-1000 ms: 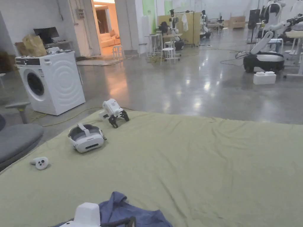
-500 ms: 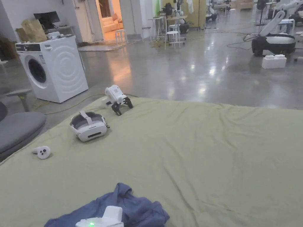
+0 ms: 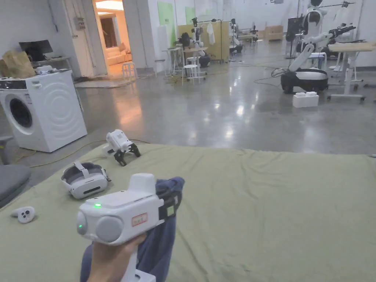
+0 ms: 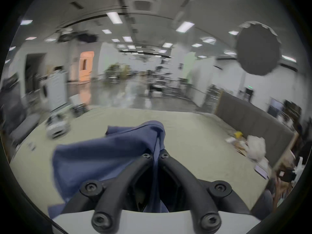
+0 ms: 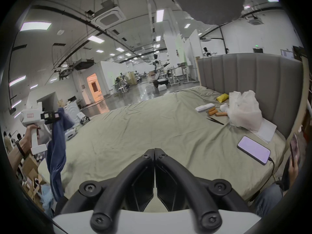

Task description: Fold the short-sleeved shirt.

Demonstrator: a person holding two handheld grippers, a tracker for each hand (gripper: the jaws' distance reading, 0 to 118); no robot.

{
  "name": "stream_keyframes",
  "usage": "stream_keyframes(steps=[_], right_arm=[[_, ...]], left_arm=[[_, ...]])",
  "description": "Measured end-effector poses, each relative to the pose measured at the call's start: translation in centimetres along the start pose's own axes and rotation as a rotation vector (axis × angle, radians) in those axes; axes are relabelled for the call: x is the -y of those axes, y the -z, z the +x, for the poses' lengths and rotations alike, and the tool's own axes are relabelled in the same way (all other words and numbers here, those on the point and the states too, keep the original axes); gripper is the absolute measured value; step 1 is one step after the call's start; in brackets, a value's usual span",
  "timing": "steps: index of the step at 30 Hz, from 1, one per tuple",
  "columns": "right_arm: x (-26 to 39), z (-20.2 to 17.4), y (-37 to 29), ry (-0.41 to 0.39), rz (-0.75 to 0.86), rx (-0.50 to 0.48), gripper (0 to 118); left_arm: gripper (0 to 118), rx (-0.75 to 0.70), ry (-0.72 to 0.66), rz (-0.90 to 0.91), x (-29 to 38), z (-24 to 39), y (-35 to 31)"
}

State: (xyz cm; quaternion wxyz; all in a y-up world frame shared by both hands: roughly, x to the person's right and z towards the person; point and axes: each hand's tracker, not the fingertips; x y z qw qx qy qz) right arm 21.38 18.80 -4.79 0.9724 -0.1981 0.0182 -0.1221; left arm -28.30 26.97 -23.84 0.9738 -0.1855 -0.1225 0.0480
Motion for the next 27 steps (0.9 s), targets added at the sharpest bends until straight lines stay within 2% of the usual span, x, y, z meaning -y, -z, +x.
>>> stream_keyframes(steps=[3, 8, 11, 13, 14, 15, 16, 17, 18, 20, 22, 25, 27], right_arm=[[0.1, 1.1, -1.9, 0.034, 0.019, 0.028, 0], [0.1, 3.1, -5.2, 0.024, 0.036, 0.107, 0], [0.5, 4.8, -6.6, 0.045, 0.035, 0.155, 0], [0.8, 5.4, -7.5, 0.039, 0.027, 0.175, 0], [1.0, 5.5, -7.8, 0.036, 0.025, 0.185, 0], [1.2, 5.6, -8.0, 0.032, 0.021, 0.192, 0], [1.4, 5.5, -8.1, 0.028, 0.016, 0.192, 0], [1.5, 5.3, -8.1, 0.025, 0.012, 0.189, 0], [1.7, 5.1, -7.9, 0.019, 0.005, 0.177, 0], [1.9, 4.3, -7.6, -0.009, 0.011, 0.146, 0], [1.9, 3.5, -6.9, -0.021, 0.039, 0.103, 0], [1.2, 1.8, -6.1, -0.026, 0.078, 0.011, 0], [0.6, 0.5, -5.8, -0.054, 0.125, -0.028, 0]], left_arm=[[0, 0.166, 0.108, -0.074, 1.5, 8.7, 5.5], [0, 0.445, 0.178, -0.304, 11.6, 22.2, 11.4], [0, 0.58, 0.066, -0.44, 17.5, 29.0, 12.1], [2, 0.637, 0.052, -0.537, 21.3, 33.2, 11.6], [14, 0.666, 0.067, -0.561, 22.6, 34.5, 11.3], [33, 0.685, 0.079, -0.574, 23.8, 35.7, 10.5], [70, 0.71, 0.064, -0.58, 24.7, 36.4, 10.1], [87, 0.743, 0.067, -0.593, 25.0, 36.6, 10.0], [90, 0.769, 0.031, -0.585, 25.0, 36.2, 9.5], [92, 0.75, -0.041, -0.493, 23.0, 33.1, 7.1], [92, 0.674, -0.015, -0.355, 19.6, 29.0, 3.5], [92, 0.466, 0.043, -0.1, 14.2, 22.6, -3.7], [92, 0.269, 0.082, 0.055, 11.7, 19.5, -9.0]])
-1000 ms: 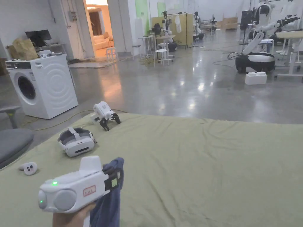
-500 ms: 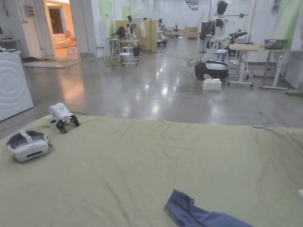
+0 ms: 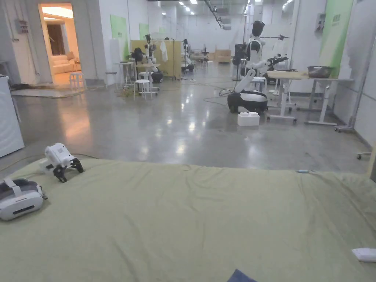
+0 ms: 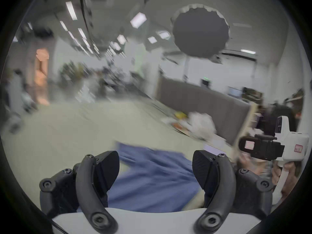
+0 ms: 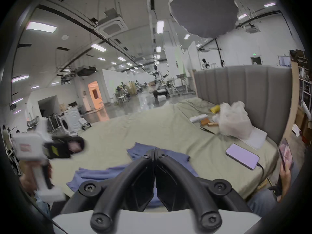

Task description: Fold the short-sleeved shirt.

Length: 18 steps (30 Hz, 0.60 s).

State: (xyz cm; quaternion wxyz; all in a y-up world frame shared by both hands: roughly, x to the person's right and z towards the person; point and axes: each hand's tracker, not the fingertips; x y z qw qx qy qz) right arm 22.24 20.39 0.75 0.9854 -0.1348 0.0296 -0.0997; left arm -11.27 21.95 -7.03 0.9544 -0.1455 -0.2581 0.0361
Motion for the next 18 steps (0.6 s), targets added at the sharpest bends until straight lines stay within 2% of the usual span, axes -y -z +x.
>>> stream_keyframes(steps=[3, 6, 8, 9, 10, 11, 13, 18], right_arm=[[-1.7, -2.0, 0.7, -0.035, 0.042, -0.054, 0], [-3.2, -3.6, 0.9, -0.069, 0.065, -0.068, 0], [-4.2, -4.6, 0.6, -0.087, 0.084, -0.079, 0], [-4.6, -5.0, 0.4, -0.094, 0.09, -0.084, 0], [-5.0, -5.3, 0.2, -0.103, 0.099, -0.096, 0], [-5.2, -5.5, 0.0, -0.115, 0.114, -0.102, 0], [-5.6, -6.1, -0.5, -0.139, 0.128, -0.103, 0], [-6.3, -6.4, -0.6, -0.171, 0.146, -0.115, 0]], left_arm=[[93, -0.306, 0.153, 0.153, -2.4, -1.1, -7.7], [86, -0.45, 0.13, 0.251, -3.4, -1.7, -13.2], [65, -0.513, 0.083, 0.314, -3.7, -1.8, -15.9], [48, -0.538, 0.071, 0.34, -3.8, -1.8, -16.9], [22, -0.57, 0.074, 0.353, -3.7, -1.6, -17.8], [5, -0.596, 0.078, 0.355, -3.7, -1.4, -18.3], [0, -0.633, 0.055, 0.351, -3.8, -1.3, -19.1], [0, -0.606, 0.07, 0.317, -3.8, -1.4, -19.4]])
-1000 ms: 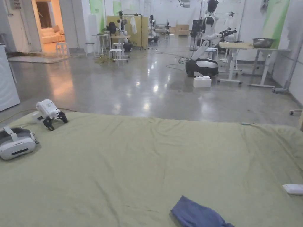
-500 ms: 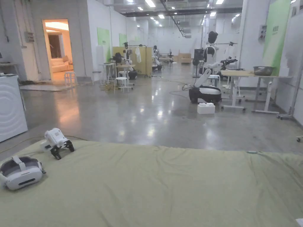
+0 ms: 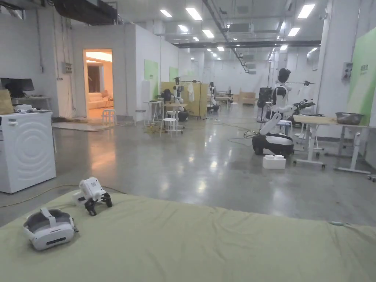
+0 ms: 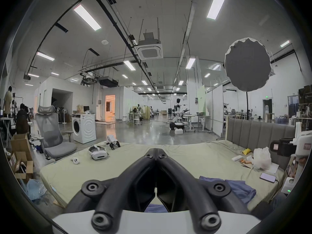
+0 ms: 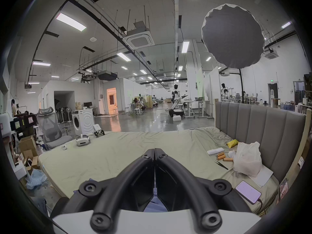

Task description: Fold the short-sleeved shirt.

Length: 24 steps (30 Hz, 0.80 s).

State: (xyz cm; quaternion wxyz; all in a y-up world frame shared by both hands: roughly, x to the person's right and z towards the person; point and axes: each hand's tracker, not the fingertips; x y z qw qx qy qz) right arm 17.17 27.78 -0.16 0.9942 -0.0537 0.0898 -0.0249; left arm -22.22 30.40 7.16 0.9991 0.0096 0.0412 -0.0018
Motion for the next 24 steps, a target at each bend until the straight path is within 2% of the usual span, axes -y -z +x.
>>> stream_keyframes(steps=[5, 7, 8, 9, 10, 11, 12, 13, 15, 16, 20, 21, 23, 24], right_arm=[[0.3, 0.0, 0.5, 0.012, -0.017, -0.004, 0], [1.3, 0.2, 1.0, 0.034, -0.064, -0.008, 0], [1.9, 0.3, 1.1, 0.042, -0.077, -0.001, 0], [2.6, 0.5, 1.2, 0.061, -0.108, 0.003, 0], [3.2, 0.7, 1.3, 0.083, -0.138, -0.008, 0], [3.9, 1.0, 1.3, 0.099, -0.16, -0.017, 0], [4.2, 1.0, 1.3, 0.104, -0.175, -0.02, 0], [4.8, 1.2, 1.3, 0.107, -0.197, -0.018, 0], [5.7, 1.7, 1.3, 0.095, -0.235, 0.006, 0], [6.0, 1.9, 1.3, 0.094, -0.254, 0.026, 0], [6.9, 3.2, 1.5, 0.113, -0.311, 0.067, 0], [7.0, 3.4, 1.4, 0.114, -0.315, 0.078, 0], [7.2, 3.9, 1.4, 0.11, -0.328, 0.106, 0], [7.4, 4.2, 1.4, 0.109, -0.342, 0.116, 0]], left_arm=[[0, 0.091, -0.054, -0.108, 0.8, -0.1, 2.4], [0, 0.132, -0.118, -0.246, 2.0, -1.0, 5.6], [6, 0.168, -0.155, -0.307, 2.8, -1.6, 7.0], [21, 0.196, -0.208, -0.377, 4.4, -2.6, 9.2], [55, 0.212, -0.263, -0.461, 6.0, -3.7, 11.5], [78, 0.226, -0.302, -0.54, 7.8, -4.6, 13.8], [86, 0.21, -0.322, -0.553, 9.6, -5.1, 15.4], [85, 0.199, -0.308, -0.579, 11.5, -5.6, 17.3], [84, 0.131, -0.281, -0.8, 15.3, -5.7, 21.7], [83, 0.121, -0.262, -0.832, 17.3, -5.7, 23.4], [69, 0.106, -0.185, -1.009, 23.4, -5.0, 28.4], [62, 0.083, -0.17, -1.022, 24.2, -4.7, 29.1], [15, 0.101, -0.137, -1.029, 24.9, -4.0, 29.2], [6, 0.107, -0.132, -1.036, 25.4, -3.6, 29.3]])
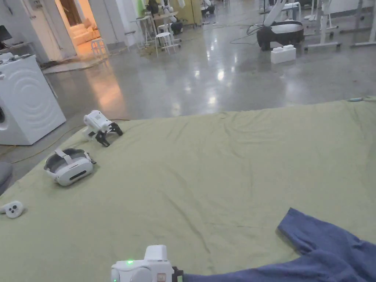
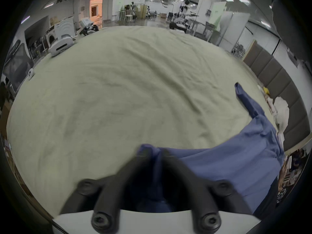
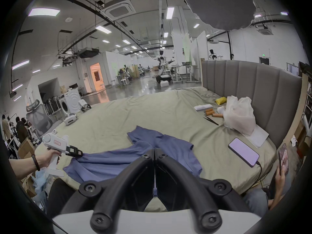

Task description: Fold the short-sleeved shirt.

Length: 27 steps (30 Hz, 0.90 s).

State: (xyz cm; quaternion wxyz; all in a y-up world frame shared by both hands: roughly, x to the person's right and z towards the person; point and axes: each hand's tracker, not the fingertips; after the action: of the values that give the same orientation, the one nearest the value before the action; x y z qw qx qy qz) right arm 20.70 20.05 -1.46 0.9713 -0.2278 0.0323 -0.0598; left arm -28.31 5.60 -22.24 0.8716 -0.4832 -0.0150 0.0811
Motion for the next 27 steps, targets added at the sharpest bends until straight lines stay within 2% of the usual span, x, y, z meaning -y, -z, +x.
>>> stream_keyframes(steps=[6, 7, 8, 10, 11, 12, 13, 15, 17, 18, 19, 20, 21, 22, 23, 25, 26, 27], right_arm=[[-2.6, 1.9, 6.2, -0.032, -0.033, -0.011, 1], [-3.9, 2.5, 8.7, -0.028, -0.088, -0.039, 11], [-5.4, 2.9, 11.5, -0.027, -0.16, -0.079, 34], [-6.7, 4.0, 18.2, -0.056, -0.277, -0.1, 54], [-7.1, 4.5, 22.0, -0.097, -0.38, -0.105, 63], [-7.1, 5.1, 25.4, -0.123, -0.444, -0.096, 86], [-7.0, 5.5, 29.1, -0.135, -0.528, -0.035, 91], [-6.2, 6.1, 34.2, -0.168, -0.613, 0.042, 90], [-4.8, 6.7, 38.4, -0.206, -0.682, 0.014, 90], [-4.0, 6.7, 40.0, -0.213, -0.745, 0.025, 85], [-3.0, 6.4, 40.2, -0.23, -0.797, -0.003, 71], [-2.2, 6.2, 40.3, -0.279, -0.833, -0.032, 65], [-2.5, 5.5, 39.2, -0.345, -0.748, -0.003, 62], [-3.1, 5.2, 38.3, -0.332, -0.725, -0.021, 35], [-3.1, 4.8, 37.4, -0.343, -0.722, -0.057, 0], [-3.3, 4.0, 35.4, -0.429, -0.653, -0.024, 1], [-3.8, 3.9, 34.5, -0.425, -0.642, -0.048, 1], [-4.9, 3.9, 32.8, -0.379, -0.593, -0.081, 1]], left_arm=[[3, -0.039, 0.037, -0.014, 0.8, 0.9, 0.9], [3, -0.039, 0.054, -0.023, 0.7, 0.9, 1.0], [3, -0.038, 0.053, -0.03, 0.6, 0.9, 1.2], [3, -0.036, 0.042, -0.041, 0.3, 0.8, 1.2], [3, -0.035, 0.04, -0.044, 0.3, 0.8, 1.2], [3, -0.033, 0.04, -0.047, 0.3, 0.7, 1.2], [3, -0.031, 0.037, -0.049, 0.2, 0.8, 1.0], [3, -0.02, 0.027, -0.05, 0.1, 0.7, 0.9], [3, -0.004, 0.008, -0.051, 0.1, 0.5, 0.9], [3, 0.005, -0.007, -0.048, 0.1, -0.1, 1.0], [3, 0.014, -0.024, -0.047, 0.2, -0.2, 0.9], [3, 0.021, -0.039, -0.046, 0.1, -0.3, 0.9], [3, 0.028, -0.053, -0.047, 0.2, -0.4, 0.9], [3, 0.032, -0.057, -0.046, 0.1, -0.6, 0.8], [3, 0.036, -0.053, -0.043, 0.2, -0.6, 0.7], [0, 0.057, -0.048, -0.029, 0.0, -1.0, -0.3], [0, 0.065, -0.047, -0.002, -0.2, -1.3, -1.2], [0, 0.082, -0.055, 0.087, -0.4, -1.4, -3.4]])
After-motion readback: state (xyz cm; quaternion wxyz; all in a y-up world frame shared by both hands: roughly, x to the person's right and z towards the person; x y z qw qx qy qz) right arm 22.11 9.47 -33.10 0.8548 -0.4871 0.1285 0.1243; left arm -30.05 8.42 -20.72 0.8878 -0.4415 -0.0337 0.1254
